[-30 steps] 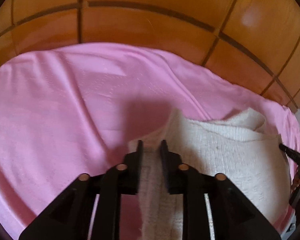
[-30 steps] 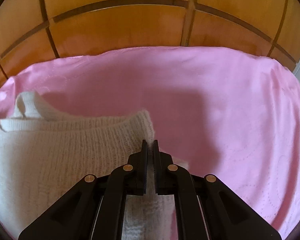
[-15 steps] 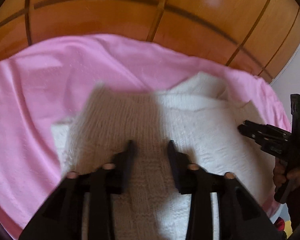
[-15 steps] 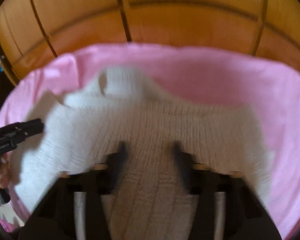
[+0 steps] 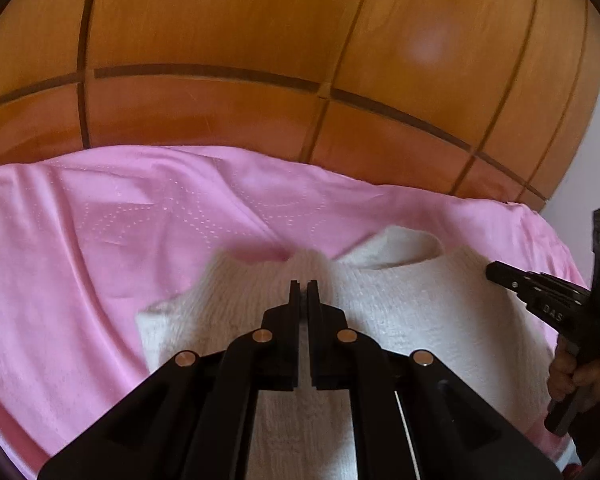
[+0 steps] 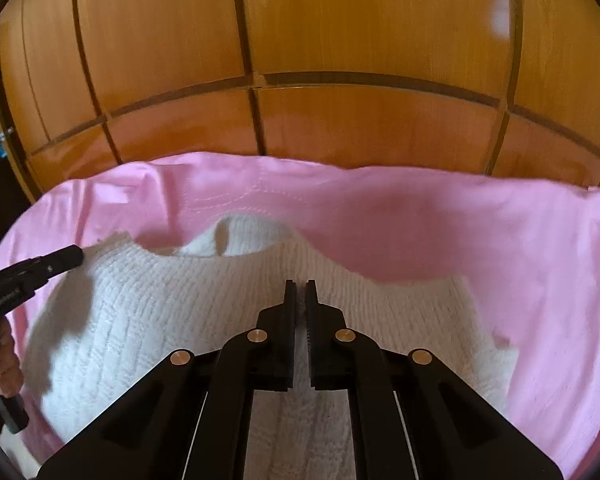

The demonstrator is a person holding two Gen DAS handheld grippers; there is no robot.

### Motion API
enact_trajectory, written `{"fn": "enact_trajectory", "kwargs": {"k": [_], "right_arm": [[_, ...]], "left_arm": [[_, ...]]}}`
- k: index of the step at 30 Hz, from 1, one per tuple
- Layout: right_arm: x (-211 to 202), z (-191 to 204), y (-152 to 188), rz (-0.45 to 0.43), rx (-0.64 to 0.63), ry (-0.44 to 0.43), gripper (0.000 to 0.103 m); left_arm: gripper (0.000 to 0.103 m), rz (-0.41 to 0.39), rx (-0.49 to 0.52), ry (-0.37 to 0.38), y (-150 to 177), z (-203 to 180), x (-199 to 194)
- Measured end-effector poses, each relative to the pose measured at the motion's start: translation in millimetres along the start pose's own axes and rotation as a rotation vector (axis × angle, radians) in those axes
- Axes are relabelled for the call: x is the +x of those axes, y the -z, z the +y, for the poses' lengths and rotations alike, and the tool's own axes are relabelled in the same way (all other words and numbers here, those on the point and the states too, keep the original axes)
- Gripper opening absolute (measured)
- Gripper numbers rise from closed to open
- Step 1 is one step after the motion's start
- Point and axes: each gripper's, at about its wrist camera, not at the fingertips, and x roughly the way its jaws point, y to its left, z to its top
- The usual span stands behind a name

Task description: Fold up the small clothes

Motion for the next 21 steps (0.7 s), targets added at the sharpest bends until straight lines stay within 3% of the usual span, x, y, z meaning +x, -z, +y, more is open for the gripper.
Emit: {"fn": "enact_trajectory", "kwargs": {"k": [3, 5, 6, 9, 13, 16, 17, 21], "right_arm": [[37, 3, 7, 0.061, -0.016, 0.071, 0.003], [61, 1, 20, 0.131, -0.003, 0.093, 0.004], [68, 1, 27, 0.121, -0.003, 0.103, 0.004], [67, 0, 29, 0.093, 0.013, 0.098, 0.004], [68, -6, 25, 0.102, 0.028, 0.063, 0.011], [48, -14, 18, 0.075, 0.068, 0.027, 0.051], [33, -18, 18, 0.039, 0.089, 0.023, 0.062], [-4, -25, 33, 0.034, 0.096, -0.029, 0.062]], "left_arm": [[0.003, 0.055, 0.005, -0.062, 1, 1, 32], [0.002, 0.132, 0.019, -0.122, 12, 4, 59], [0.003, 0.145, 0.009, -0.154, 20, 10, 70], [0.003, 0.124, -0.048, -0.117, 21, 19, 67], [0.003, 0.095, -0.098, -0.131, 18, 24, 46], [0.020, 0.036, -0.146, -0.105, 24, 27, 11], [0.020, 0.026, -0.146, -0.100, 27, 28, 3], [0.020, 0.031, -0.117, -0.070, 51, 26, -24]]}}
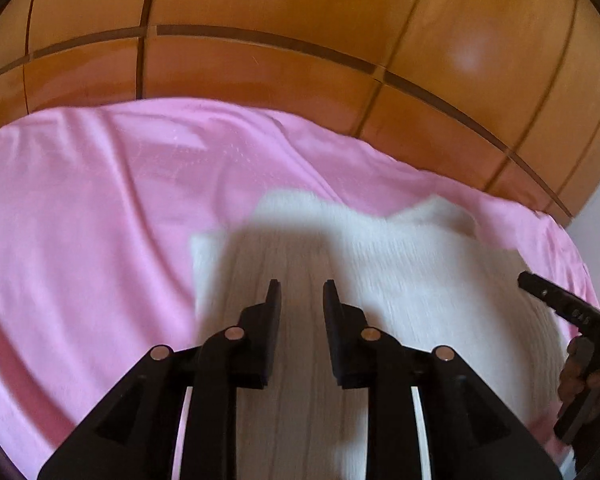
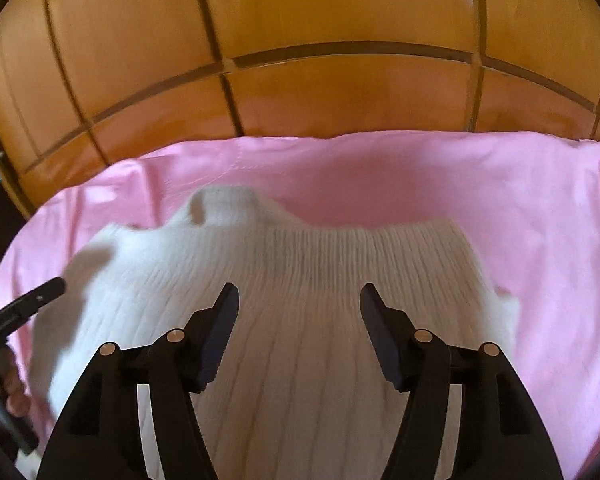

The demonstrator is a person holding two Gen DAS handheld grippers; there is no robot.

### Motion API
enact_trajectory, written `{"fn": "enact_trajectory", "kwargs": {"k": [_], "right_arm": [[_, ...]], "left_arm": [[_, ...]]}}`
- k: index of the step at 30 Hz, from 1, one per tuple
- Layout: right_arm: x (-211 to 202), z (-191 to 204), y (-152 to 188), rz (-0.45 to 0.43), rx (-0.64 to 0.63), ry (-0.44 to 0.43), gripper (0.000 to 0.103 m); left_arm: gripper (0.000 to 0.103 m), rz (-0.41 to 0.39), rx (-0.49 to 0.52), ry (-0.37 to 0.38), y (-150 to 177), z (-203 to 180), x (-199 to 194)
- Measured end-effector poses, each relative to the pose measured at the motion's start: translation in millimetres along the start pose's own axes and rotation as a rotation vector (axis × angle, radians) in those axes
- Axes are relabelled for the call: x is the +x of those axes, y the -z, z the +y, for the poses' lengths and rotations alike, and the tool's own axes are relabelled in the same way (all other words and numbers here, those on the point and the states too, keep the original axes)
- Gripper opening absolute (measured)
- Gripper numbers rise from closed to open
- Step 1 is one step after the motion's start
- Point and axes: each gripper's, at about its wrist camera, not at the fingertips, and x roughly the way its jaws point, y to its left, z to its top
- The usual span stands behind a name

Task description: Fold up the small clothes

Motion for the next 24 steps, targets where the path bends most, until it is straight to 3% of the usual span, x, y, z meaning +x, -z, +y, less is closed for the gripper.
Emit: {"fn": "enact_trajectory", "kwargs": {"k": [3, 5, 9, 11, 12, 14, 17, 20, 22, 24], "right_arm": [[-20, -5, 31, 0.018, -0.045, 0.019, 0.062], [-17, -21, 52, 0.045, -0.070, 0.139, 0.062], [-16, -64, 63, 0.056, 0.096, 0.085, 0.063], [-30, -53, 56, 0.025, 0.081, 0.111, 0.063], [-36, -45, 54, 0.011, 0.057, 0.104, 0.063], [-51, -21, 54, -0.008, -0.003, 0.052, 0.063], [-60, 8, 59, 0.006, -0.053, -0.048, 0.063], [-51, 46, 81, 0.059, -0.156, -0.063, 0.063], [-27, 56, 105, 0.149, -0.226, 0.006, 0.063], [-19, 50, 118, 0.101, -0.242, -0.002, 0.063]], "left_arm": [[0.023, 0.042, 0.043, -0.008, 19, -3, 0], [0.025, 0.083, 0.059, -0.034, 27, 2, 11], [0.023, 0.096, 0.055, -0.060, 19, -1, 7], [0.022, 0.066, 0.078, -0.045, 18, -13, -8], [0.023, 0.046, 0.096, 0.012, 20, -23, -21], [0.023, 0.032, 0.127, 0.063, 26, -39, -33], [0.024, 0.087, 0.201, 0.148, 49, -71, -31], [0.023, 0.171, 0.251, 0.116, 76, -87, -11], [0.024, 0.168, 0.243, 0.113, 88, -84, -4], [0.024, 0.168, 0.217, 0.130, 89, -78, -7]]}}
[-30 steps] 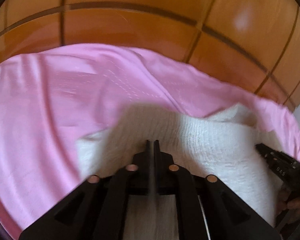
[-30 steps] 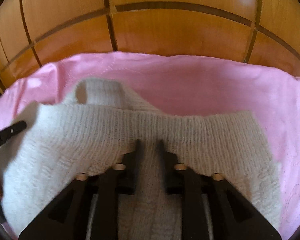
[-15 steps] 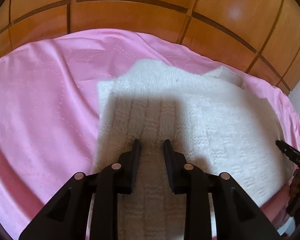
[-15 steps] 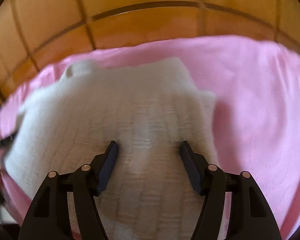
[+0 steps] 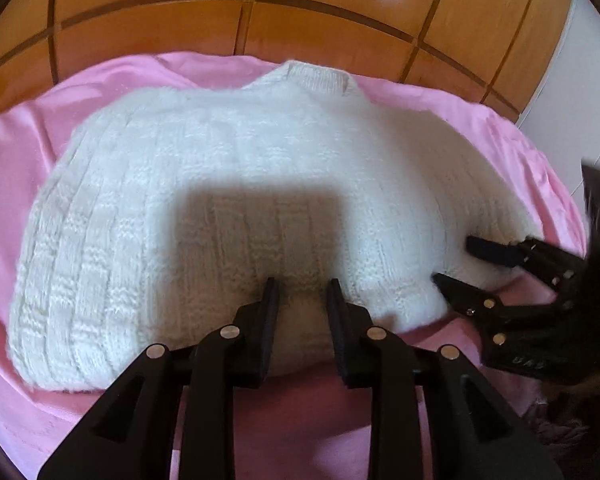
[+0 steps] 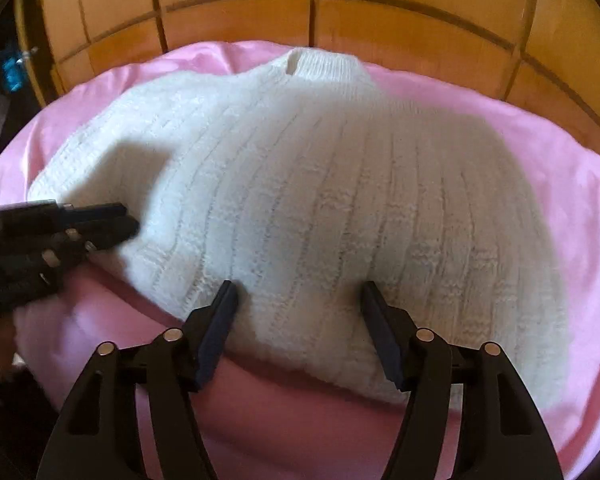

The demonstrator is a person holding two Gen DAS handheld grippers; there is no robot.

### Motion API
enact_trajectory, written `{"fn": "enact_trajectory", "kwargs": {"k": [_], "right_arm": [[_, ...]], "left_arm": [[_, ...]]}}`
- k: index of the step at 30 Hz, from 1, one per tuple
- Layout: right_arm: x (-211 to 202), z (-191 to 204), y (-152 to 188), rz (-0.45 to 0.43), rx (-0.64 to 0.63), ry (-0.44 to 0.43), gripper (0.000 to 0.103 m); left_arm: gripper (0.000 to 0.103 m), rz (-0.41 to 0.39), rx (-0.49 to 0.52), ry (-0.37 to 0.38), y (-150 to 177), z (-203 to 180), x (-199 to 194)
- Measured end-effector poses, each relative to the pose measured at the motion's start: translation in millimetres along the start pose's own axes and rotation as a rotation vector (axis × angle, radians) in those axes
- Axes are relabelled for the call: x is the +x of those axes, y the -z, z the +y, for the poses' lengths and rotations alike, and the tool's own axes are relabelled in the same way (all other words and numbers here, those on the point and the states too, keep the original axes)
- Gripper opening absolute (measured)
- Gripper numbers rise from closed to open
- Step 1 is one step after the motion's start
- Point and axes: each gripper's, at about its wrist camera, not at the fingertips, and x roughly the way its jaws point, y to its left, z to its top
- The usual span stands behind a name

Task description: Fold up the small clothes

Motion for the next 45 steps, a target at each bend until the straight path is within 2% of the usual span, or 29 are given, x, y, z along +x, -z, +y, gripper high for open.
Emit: {"fn": "enact_trajectory", "kwargs": {"k": [2, 6, 9, 10, 12, 17, 21, 23, 30, 32, 41, 45], "right_arm": [[-2, -4, 0, -0.005, 0.020, -0.012, 0.063], [-12, -2, -3, 0.007, 0.026, 0.008, 0.063], [-29, -12, 2, -0.006, 0.067, 0.030, 0.063], [-37, -23, 6, -0.012, 0.101, 0.045, 0.063], [-52, -50, 11, -0.017, 0.219, 0.044, 0.063], [-78, -118, 22, -0.066, 0.466, 0.051, 0.064], [-77, -153, 25, -0.075, 0.565, 0.039, 0.065], [-76, -164, 25, -0.080, 0.585, 0.019, 0.072], [-42, -197, 26, -0.023, 0.657, -0.028, 0.073], [-31, -202, 29, -0.002, 0.671, -0.055, 0.077], [-23, -207, 31, -0.006, 0.654, -0.126, 0.081], [-25, -203, 34, 0.000, 0.667, -0.219, 0.081]], "left_arm": [[0.024, 0.000, -0.035, 0.007, -1, 4, -8], [0.028, -0.049, -0.022, -0.015, 4, -2, -25], [0.029, -0.058, -0.038, -0.055, 15, -2, -35], [0.029, -0.066, -0.045, -0.056, 18, 0, -40], [0.039, -0.078, -0.057, -0.080, 16, -2, -46], [0.043, -0.103, -0.085, -0.157, 12, 0, -63], [0.047, -0.103, -0.094, -0.197, 6, -2, -70], [0.050, -0.109, -0.086, -0.212, 4, -5, -72], [0.052, -0.102, -0.056, -0.252, -2, -11, -72], [0.052, -0.095, -0.054, -0.256, -3, -10, -69], [0.053, -0.053, -0.044, -0.269, -5, -10, -54], [0.053, -0.040, -0.059, -0.259, -5, -5, -47]]}}
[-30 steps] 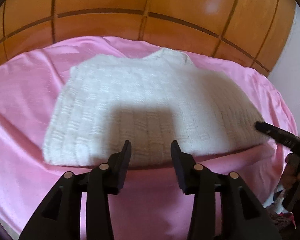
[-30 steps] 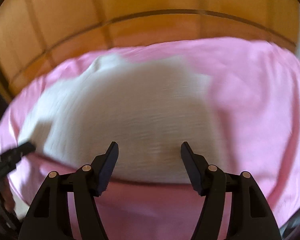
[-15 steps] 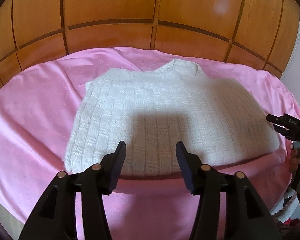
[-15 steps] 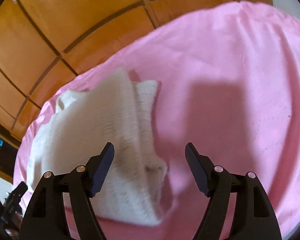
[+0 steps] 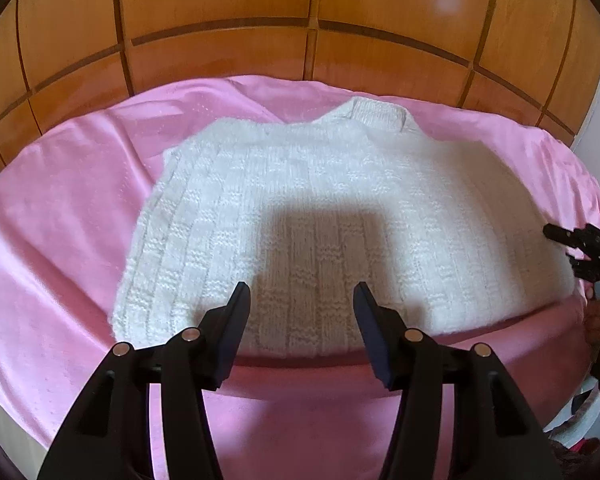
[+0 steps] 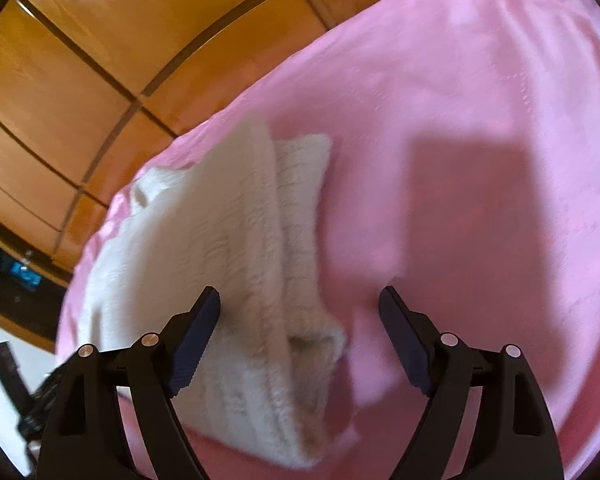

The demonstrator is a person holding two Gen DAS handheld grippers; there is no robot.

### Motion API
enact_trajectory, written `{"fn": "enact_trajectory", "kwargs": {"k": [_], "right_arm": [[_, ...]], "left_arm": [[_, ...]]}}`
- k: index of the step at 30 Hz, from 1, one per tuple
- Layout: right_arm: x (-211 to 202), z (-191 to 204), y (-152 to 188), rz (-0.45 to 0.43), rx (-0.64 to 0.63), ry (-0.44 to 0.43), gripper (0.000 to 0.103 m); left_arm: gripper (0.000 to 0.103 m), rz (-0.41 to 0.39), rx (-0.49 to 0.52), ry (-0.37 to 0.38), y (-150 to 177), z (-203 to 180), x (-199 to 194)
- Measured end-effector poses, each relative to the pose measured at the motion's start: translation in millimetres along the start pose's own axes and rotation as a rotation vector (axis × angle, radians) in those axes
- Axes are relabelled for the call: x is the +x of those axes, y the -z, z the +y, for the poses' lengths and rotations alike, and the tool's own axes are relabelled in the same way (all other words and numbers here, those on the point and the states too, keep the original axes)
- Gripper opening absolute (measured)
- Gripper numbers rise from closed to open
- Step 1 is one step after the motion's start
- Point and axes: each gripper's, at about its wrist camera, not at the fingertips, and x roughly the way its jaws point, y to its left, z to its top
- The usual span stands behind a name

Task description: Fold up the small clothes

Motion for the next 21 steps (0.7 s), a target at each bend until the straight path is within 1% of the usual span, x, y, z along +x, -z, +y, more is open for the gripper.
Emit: {"fn": "enact_trajectory", "kwargs": {"k": [4, 7, 9, 11, 15, 19, 20, 21], "right_arm": [[1, 11, 8, 0.053, -0.022, -0.070, 0.080], [4, 16, 12, 0.069, -0.031, -0.080, 0.080], [7, 16, 11, 0.067, -0.024, -0.068, 0.069], [11, 19, 10, 0.068, -0.019, -0.072, 0.060], [20, 22, 9, 0.098, -0.042, -0.082, 0.060], [22, 25, 8, 0.129, -0.027, -0.094, 0.060], [22, 26, 8, 0.131, -0.035, -0.085, 0.050], [22, 30, 9, 0.140, -0.050, -0.075, 0.038]], "left_arm": [[0.053, 0.026, -0.007, -0.011, -1, 5, 12], [0.053, 0.044, -0.008, -0.023, -2, 8, 21], [0.053, 0.049, -0.003, -0.038, -4, 8, 23], [0.053, 0.034, 0.005, -0.052, -7, 6, 20], [0.053, 0.010, 0.007, -0.070, -11, 8, 15], [0.057, -0.002, -0.019, -0.059, -13, 15, 11], [0.057, -0.003, -0.021, -0.058, -13, 16, 11], [0.057, -0.003, -0.022, -0.052, -13, 17, 11]]}}
